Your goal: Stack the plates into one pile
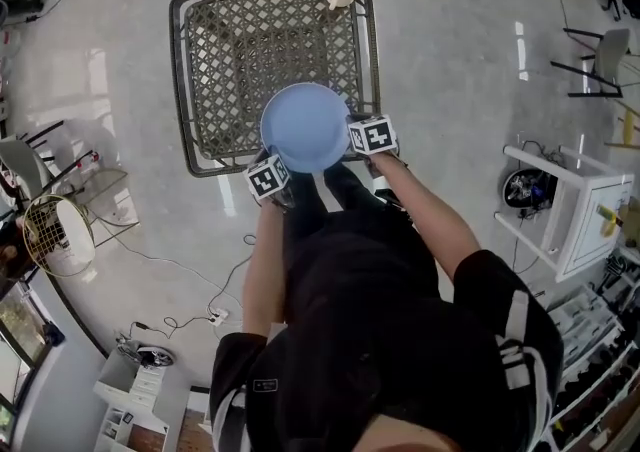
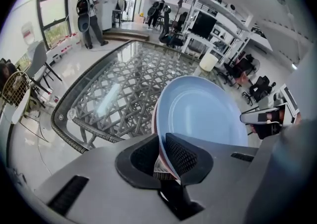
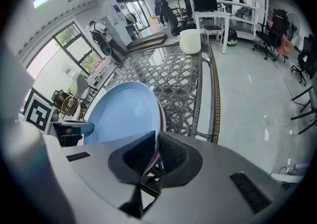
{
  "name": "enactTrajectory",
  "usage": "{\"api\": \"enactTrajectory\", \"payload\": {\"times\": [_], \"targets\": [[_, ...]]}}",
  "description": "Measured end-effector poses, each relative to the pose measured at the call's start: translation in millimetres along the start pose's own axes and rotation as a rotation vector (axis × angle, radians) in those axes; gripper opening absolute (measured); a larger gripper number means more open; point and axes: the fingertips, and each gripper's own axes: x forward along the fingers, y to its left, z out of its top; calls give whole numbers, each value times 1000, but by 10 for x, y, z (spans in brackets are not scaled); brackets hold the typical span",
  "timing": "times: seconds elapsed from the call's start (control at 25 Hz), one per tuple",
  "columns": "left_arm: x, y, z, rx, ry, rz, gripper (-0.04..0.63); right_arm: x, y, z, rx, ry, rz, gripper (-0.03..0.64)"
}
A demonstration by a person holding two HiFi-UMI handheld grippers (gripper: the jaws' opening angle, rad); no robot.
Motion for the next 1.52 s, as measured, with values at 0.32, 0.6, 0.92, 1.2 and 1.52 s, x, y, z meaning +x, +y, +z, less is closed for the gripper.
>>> {"api": "enactTrajectory", "payload": {"times": [0.32,0.6,0.92,1.2,1.52], "targets": [[107,-8,-17,82,38,17,64,122,-77,-71,13,35,-20,21],[82,0,-5,107,51,31,133,78,-36,-38,-27,20,-30,62],[-243,78,218,81,-40,70,144,-270,9,281,-63,-118,-12,84],[-914,-193,938,72,-299,12,16,-801,163,768,-82,-309,17,33],[-2114,-680,1810,223,-680,-92,15,-1708,647,1191,-113,-555,-18,11]]}}
